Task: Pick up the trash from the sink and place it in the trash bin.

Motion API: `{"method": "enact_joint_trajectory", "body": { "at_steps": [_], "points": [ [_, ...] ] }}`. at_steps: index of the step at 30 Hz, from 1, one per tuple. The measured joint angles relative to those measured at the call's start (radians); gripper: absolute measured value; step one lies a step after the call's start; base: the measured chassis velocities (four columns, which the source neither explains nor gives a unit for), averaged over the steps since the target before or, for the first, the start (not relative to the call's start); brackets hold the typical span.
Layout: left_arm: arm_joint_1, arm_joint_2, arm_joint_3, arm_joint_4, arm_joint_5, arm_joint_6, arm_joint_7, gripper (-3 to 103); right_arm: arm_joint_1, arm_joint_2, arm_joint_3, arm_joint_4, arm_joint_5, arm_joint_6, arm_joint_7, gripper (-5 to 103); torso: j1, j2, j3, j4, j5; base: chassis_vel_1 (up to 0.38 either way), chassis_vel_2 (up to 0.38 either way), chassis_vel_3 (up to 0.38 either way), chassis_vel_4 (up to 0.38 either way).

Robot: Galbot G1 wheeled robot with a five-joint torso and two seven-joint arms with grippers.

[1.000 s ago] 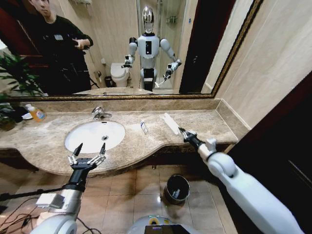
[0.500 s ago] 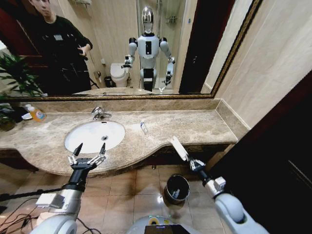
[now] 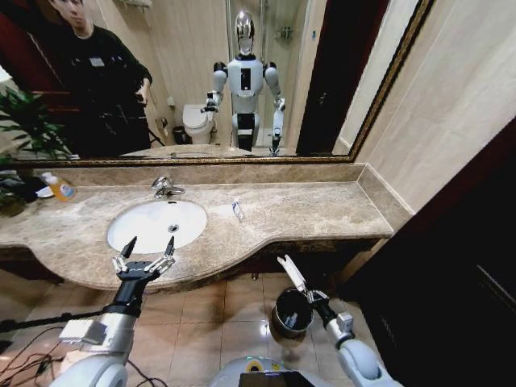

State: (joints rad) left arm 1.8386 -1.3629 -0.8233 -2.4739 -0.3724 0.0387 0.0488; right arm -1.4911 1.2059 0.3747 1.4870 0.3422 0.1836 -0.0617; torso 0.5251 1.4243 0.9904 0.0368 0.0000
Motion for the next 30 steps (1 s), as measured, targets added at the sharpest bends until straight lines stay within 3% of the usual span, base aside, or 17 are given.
{"method": "enact_joint_trajectory", "body": {
  "at_steps": [20, 30],
  "points": [
    [0.000, 0.000, 0.000, 0.000, 0.000, 0.000, 0.000, 100, 0.101, 0.108, -0.028, -0.373, -0.025, 0.028, 0.043, 0, 0.000, 0.000, 0.000, -0.0001, 0.0001, 0.000, 0.000, 0.000, 0.000],
    [0.000, 0.000, 0.000, 0.000, 0.000, 0.000, 0.000, 100, 0.150, 0.127, -0.029, -0.467, -0.025, 0.045, 0.048, 0, 0.000, 0.000, 0.000, 0.0000, 0.0000, 0.000, 0.000, 0.000, 0.000]
  ]
}}
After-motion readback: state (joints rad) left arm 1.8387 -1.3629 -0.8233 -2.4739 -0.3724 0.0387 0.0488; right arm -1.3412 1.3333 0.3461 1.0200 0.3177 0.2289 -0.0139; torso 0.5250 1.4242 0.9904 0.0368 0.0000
